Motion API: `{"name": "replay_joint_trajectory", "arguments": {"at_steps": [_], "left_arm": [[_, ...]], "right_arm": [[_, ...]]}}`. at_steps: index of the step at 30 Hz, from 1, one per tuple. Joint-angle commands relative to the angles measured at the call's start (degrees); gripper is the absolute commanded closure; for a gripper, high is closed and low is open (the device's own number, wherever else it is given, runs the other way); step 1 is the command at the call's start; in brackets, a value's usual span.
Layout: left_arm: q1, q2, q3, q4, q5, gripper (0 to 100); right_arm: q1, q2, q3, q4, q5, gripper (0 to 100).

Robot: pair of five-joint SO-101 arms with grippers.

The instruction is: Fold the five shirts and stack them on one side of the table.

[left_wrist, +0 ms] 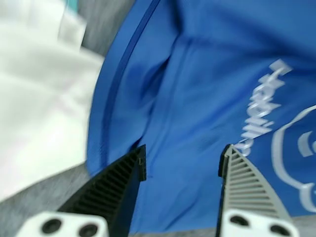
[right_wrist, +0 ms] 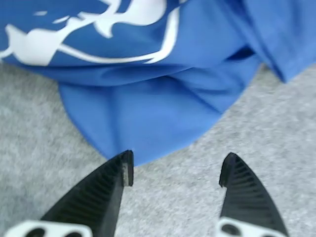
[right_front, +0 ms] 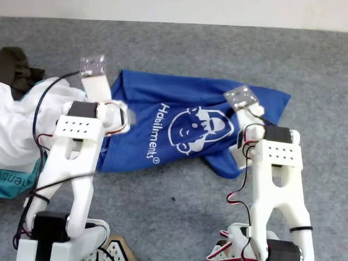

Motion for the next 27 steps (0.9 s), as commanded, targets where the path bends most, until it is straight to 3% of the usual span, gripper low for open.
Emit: {"name": "replay_joint_trajectory", "arguments": {"at_steps": [1, 11, 20, 27], "left_arm": [[-2.15, 0.92, 2.24, -0.97, -4.66, 76], [-5.58, 7.43, 5.05, -11.16, -8.53, 81], [-5.49, 14.29, 4.97, -13.98, -8.44, 81], [-5.32, 15.52, 4.97, -18.99, -8.53, 95]], "right_arm": [[-0.4, 0.22, 2.95, -3.12, 1.14, 72.5], [-0.04, 0.22, 13.14, -13.49, 3.34, 72.5], [-0.48, 0.31, 15.87, -14.2, 3.52, 72.5], [-1.27, 0.31, 20.53, -19.56, 3.52, 72.5]]}}
